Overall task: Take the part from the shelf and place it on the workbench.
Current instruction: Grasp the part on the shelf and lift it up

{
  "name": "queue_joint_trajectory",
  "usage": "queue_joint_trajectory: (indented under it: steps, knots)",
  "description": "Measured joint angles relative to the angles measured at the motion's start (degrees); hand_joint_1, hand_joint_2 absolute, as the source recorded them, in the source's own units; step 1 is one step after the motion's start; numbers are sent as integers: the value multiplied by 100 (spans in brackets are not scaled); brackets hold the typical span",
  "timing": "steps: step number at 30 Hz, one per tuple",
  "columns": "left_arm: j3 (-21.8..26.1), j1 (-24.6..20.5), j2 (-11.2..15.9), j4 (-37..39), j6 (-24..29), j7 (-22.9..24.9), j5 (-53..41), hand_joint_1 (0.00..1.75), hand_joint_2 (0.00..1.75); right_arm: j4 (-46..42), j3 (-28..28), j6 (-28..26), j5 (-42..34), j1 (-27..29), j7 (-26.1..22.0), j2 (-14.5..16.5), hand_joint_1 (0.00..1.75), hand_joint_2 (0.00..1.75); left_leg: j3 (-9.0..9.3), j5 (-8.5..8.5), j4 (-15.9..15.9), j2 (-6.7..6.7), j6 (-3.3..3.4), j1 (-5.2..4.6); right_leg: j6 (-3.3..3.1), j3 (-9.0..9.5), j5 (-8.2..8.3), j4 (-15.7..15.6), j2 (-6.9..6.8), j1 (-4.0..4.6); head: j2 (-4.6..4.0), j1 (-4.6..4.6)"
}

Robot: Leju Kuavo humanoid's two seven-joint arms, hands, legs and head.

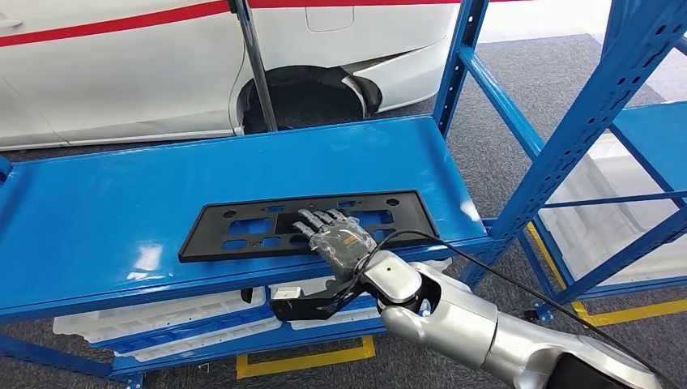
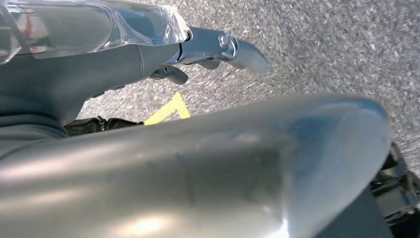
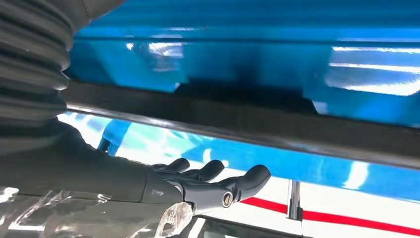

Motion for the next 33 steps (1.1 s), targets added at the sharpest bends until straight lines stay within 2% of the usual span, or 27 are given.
queue_joint_trajectory:
  steps: [2, 4, 7, 9, 10, 12, 13, 14, 15, 17, 19, 21, 23, 24, 25, 27, 28, 29, 30, 31, 33]
  knots:
    - [0, -2, 0, 0, 9, 5, 0, 0, 0, -11, -22, -2, 2, 4, 0, -9, 0, 175, -8, -28, 44, -6, -37, 8, 14, 370, 360, -740, -7, -14, 0, 1]
    - [0, -12, 1, 0, 23, 5, 1, 0, 0, -26, -48, -7, 3, 4, 1, -10, 0, 175, -44, -73, 121, -11, -89, -16, -15, 623, 525, -1273, 1, -22, 0, -4]
    - [0, -6, 3, 0, 49, 5, 2, 0, 0, -33, -60, -16, 3, 12, 7, -17, 0, 175, -76, -96, 158, -10, -136, -16, -116, 636, 531, -1352, 16, -5, 0, -4]
    - [0, -6, 4, 0, 80, -5, 12, 0, 0, -33, -69, -43, 1, 12, 12, -20, 0, 175, -162, -237, 366, -6, -187, 9, -170, 634, 545, -1359, 15, -17, 0, -9]
    - [0, -10, 4, 0, 93, -13, 20, 0, 0, -33, -78, -67, -1, 13, 16, -20, 0, 175, -281, -392, 640, -4, -224, 22, -188, 632, 550, -1362, 14, -27, 0, -13]
    - [0, -10, 4, 0, 115, -2, 29, 0, 0, -32, -95, -125, -7, 20, 31, -26, 0, 175, -644, -753, 1434, -3, -282, 42, -205, 625, 551, -1362, 10, -24, 0, -19]
    - [0, -5, 4, 0, 126, 22, 27, 0, 0, -32, -101, -151, -9, 29, 38, -33, 0, 175, -800, -857, 1758, -3, -294, 48, -207, 623, 551, -1362, 10, -21, 0, -20]
    - [0, -1, 4, 0, 137, 47, 22, 0, 0, -31, -105, -171, -10, 37, 43, -40, 0, 175, -875, -859, 1893, -3, -291, 50, -209, 623, 549, -1362, 12, -17, 0, -20]
    - [0, 0, 4, 0, 143, 69, 19, 0, 0, -31, -110, -188, -8, 44, 48, -46, 0, 175, -839, -753, 1792, -4, -275, 47, -209, 626, 549, -1362, 17, -12, 0, -20]
    - [0, -6, 5, 0, 149, 81, 15, 0, 0, -32, -140, -211, -2, 47, 55, -50, 0, 175, -488, -345, 1007, -6, -191, 22, -209, 637, 549, -1365, 30, -5, 0, -20]
    - [0, -18, 14, 1, 157, 86, 10, 0, 0, -33, -186, -235, 3, 46, 61, -54, 0, 175, -171, -90, 304, 0, -98, -31, -191, 639, 548, -1371, 34, 8, 0, -19]
    - [-1, -19, 20, 2, 164, 137, -5, 0, 0, -34, -209, -266, 2, 55, 66, -61, 0, 175, -110, -76, 141, 4, -55, -76, -146, 639, 553, -1389, 27, 3, 0, -17]
    - [-5, -14, 18, 2, 164, 224, -38, 0, 0, -46, -228, -314, 2, 75, 103, -72, 0, 175, -70, -31, 63, 3, -29, -62, -81, 647, 540, -1395, 18, -2, 0, -16]
    - [-8, -15, 17, 3, 163, 254, -65, 0, 0, -56, -248, -345, 7, 83, 141, -84, 0, 175, -41, 0, 14, 5, -9, -44, -56, 614, 469, -1307, 12, 3, 0, -12]
    - [-12, -16, 16, 3, 164, 269, -98, 0, 0, -66, -275, -377, 14, 90, 188, -102, 0, 175, -13, 29, -34, 8, 11, -26, -39, 525, 333, -1097, 8, 10, 0, -7]
    - [-20, -19, 15, 3, 164, 275, -157, 0, 0, -74, -326, -419, 36, 116, 266, -157, 0, 175, -2, 44, -55, 11, 37, -20, -26, 200, -37, -384, 4, 13, 0, 2]
    - [-27, -17, 14, 2, 169, 276, -179, 0, 0, -75, -343, -430, 46, 139, 293, -187, 0, 175, -1, 43, -53, 9, 41, -22, -17, 35, -164, -40, 4, 13, 0, 2]
    - [-37, -13, 13, 2, 185, 276, -196, 0, 0, -76, -355, -439, 57, 165, 318, -215, 0, 175, 0, 40, -51, 7, 41, -22, -9, -62, -190, 148, 4, 12, 0, 2]
    - [-49, -9, 13, 2, 217, 276, -213, 0, 0, -84, -369, -457, 69, 191, 354, -250, 0, 175, 1, 37, -46, 3, 38, -18, -3, -58, -107, 122, 3, 10, 0, 3]
    - [-65, -8, 13, 2, 259, 276, -236, 0, 0, -104, -388, -485, 89, 215, 402, -290, 0, 175, 4, 29, -35, -2, 28, -12, 0, 55, 69, -129, 1, 7, 0, 3]
    - [-108, -14, 18, 4, 336, 269, -296, 0, 0, -181, -467, -556, 156, 263, 507, -384, 0, 175, -10, -15, 29, -10, -21, -19, -1, 432, 439, -925, -10, 1, 0, 5]
